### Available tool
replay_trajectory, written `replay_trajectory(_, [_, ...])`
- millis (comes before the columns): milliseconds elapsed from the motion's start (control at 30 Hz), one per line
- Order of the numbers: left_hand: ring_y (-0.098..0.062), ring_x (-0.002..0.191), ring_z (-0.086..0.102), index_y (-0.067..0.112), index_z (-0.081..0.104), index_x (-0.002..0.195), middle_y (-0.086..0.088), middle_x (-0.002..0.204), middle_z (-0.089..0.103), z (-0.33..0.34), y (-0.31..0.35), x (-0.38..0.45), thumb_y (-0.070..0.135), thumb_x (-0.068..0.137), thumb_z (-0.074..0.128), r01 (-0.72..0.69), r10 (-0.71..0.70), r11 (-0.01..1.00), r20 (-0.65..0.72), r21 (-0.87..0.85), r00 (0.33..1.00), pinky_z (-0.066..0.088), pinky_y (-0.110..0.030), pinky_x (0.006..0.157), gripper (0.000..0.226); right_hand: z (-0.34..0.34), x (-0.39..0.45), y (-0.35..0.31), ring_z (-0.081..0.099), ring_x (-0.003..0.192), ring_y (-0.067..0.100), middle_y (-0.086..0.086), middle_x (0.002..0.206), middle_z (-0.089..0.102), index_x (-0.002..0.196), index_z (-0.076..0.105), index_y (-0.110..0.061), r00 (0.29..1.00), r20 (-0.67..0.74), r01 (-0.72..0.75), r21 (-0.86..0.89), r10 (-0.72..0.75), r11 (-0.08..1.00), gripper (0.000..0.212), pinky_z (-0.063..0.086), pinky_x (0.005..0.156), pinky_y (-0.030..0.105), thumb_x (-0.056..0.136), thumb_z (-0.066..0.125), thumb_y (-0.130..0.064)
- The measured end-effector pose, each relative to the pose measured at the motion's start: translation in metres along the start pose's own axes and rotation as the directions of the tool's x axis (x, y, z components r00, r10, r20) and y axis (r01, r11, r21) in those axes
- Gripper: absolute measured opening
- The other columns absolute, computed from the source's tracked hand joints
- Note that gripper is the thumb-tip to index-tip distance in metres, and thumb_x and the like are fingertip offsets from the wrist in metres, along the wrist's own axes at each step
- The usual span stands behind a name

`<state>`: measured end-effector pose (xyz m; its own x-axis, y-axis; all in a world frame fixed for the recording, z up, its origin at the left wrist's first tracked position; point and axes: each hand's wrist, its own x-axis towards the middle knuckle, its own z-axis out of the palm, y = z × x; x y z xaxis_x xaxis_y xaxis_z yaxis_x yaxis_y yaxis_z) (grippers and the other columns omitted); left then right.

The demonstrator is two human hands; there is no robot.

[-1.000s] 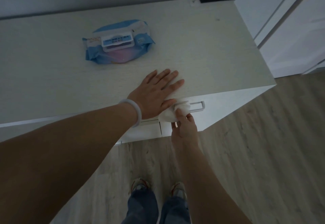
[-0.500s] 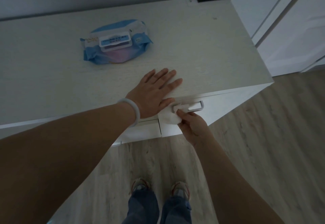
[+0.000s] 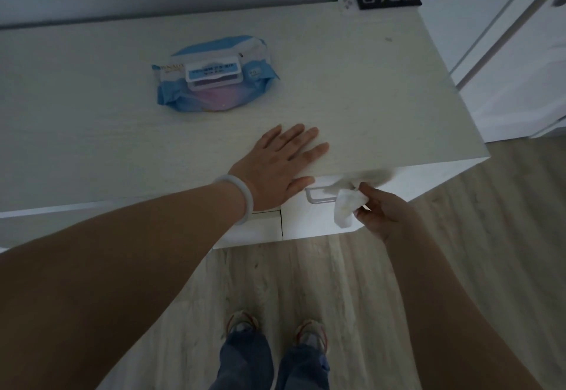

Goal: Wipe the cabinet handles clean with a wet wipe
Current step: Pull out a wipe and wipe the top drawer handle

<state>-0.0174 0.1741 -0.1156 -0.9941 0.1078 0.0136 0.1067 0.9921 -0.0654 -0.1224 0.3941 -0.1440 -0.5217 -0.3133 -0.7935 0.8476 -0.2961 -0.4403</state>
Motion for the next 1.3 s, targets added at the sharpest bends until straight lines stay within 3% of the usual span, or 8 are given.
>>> replay_trajectory(67, [-0.026, 0.151, 0.011, 0.026, 0.012, 0.157, -0.005, 0.164, 0.01, 0.0, 0.0, 0.0, 0.052, 0.1, 0.02, 0.002, -0.002, 1.0, -0.002, 0.001, 1.0, 0.016, -0.05, 0.12, 0.063, 0.001, 0.0, 0.007, 0.066, 0.095, 0.024, 0.015, 0.101, 0.068, 0.097, 0.059, 0.003, 0.998, -0.051, 0.038, 0.043, -0.036, 0.998, 0.012, 0.055, 0.086, 0.04, 0.086, 0.063, 0.005])
replay_trajectory(233, [-0.026, 0.151, 0.014, 0.026, 0.014, 0.156, -0.005, 0.164, 0.012, -0.002, 0.001, 0.0, 0.052, 0.1, 0.021, 0.006, -0.006, 1.0, -0.011, 0.008, 1.0, 0.018, -0.05, 0.119, 0.063, 0.008, -0.004, 0.042, 0.066, 0.09, 0.017, 0.009, 0.103, 0.066, 0.109, 0.06, -0.001, 0.99, -0.003, 0.14, 0.166, -0.142, 0.976, 0.02, 0.057, 0.074, 0.029, 0.091, 0.062, -0.011])
replay_trajectory(433, [-0.025, 0.151, 0.013, 0.027, 0.014, 0.156, -0.005, 0.164, 0.012, -0.003, 0.001, 0.0, 0.053, 0.099, 0.018, 0.006, -0.006, 1.0, 0.001, -0.005, 1.0, 0.016, -0.05, 0.12, 0.063, 0.036, -0.017, 0.092, 0.059, 0.115, 0.027, 0.016, 0.124, 0.063, 0.123, 0.057, 0.0, 0.98, 0.129, 0.117, 0.234, -0.15, 0.965, 0.055, 0.046, 0.104, 0.041, 0.073, 0.07, -0.018])
replay_trajectory(833, [-0.026, 0.15, 0.016, 0.026, 0.017, 0.156, -0.005, 0.163, 0.015, -0.003, 0.001, 0.0, 0.052, 0.1, 0.02, -0.001, 0.001, 1.0, -0.009, -0.002, 1.0, 0.017, -0.049, 0.12, 0.062, 0.04, -0.014, 0.106, 0.062, 0.112, 0.022, 0.008, 0.121, 0.066, 0.123, 0.061, -0.013, 0.969, 0.23, 0.035, 0.218, -0.086, 0.975, 0.037, 0.047, 0.101, 0.04, 0.088, 0.061, -0.001])
replay_trajectory(1000, [-0.025, 0.15, 0.014, 0.027, 0.014, 0.156, -0.005, 0.164, 0.013, -0.002, 0.001, -0.001, 0.052, 0.1, 0.02, 0.005, -0.005, 1.0, -0.012, 0.01, 1.0, 0.016, -0.049, 0.12, 0.062, 0.019, -0.01, 0.075, 0.066, 0.105, 0.021, 0.015, 0.119, 0.066, 0.121, 0.059, 0.001, 0.964, 0.257, 0.038, 0.102, -0.063, 0.994, 0.038, 0.055, 0.092, 0.034, 0.082, 0.061, 0.002])
replay_trajectory(1100, [-0.026, 0.15, 0.017, 0.026, 0.017, 0.156, -0.005, 0.163, 0.016, -0.004, 0.001, -0.001, 0.051, 0.1, 0.022, 0.004, -0.004, 1.0, -0.022, 0.004, 1.0, 0.018, -0.049, 0.12, 0.062, 0.003, -0.01, 0.05, 0.072, 0.081, 0.015, 0.01, 0.09, 0.074, 0.092, 0.071, -0.001, 0.975, 0.206, 0.07, 0.089, -0.087, 0.994, 0.023, 0.059, 0.078, 0.029, 0.091, 0.049, 0.009])
replay_trajectory(1167, [-0.026, 0.15, 0.017, 0.025, 0.017, 0.156, -0.005, 0.163, 0.016, -0.003, 0.001, -0.001, 0.051, 0.1, 0.022, 0.0, 0.001, 1.0, -0.018, 0.005, 1.0, 0.018, -0.049, 0.12, 0.062, -0.007, -0.009, 0.03, 0.072, 0.072, 0.013, 0.009, 0.08, 0.074, 0.077, 0.073, -0.001, 0.98, 0.165, 0.099, 0.086, -0.112, 0.991, 0.02, 0.06, 0.067, 0.026, 0.082, 0.058, 0.01])
replay_trajectory(1300, [-0.026, 0.149, 0.018, 0.025, 0.018, 0.156, -0.006, 0.163, 0.017, -0.003, 0.001, -0.001, 0.051, 0.1, 0.023, 0.003, -0.002, 1.0, -0.02, 0.017, 1.0, 0.018, -0.049, 0.119, 0.062, -0.016, -0.001, 0.008, 0.073, 0.077, 0.017, 0.013, 0.087, 0.072, 0.09, 0.064, 0.004, 0.991, 0.097, 0.095, 0.011, -0.095, 0.995, 0.007, 0.06, 0.072, 0.03, 0.086, 0.059, 0.008])
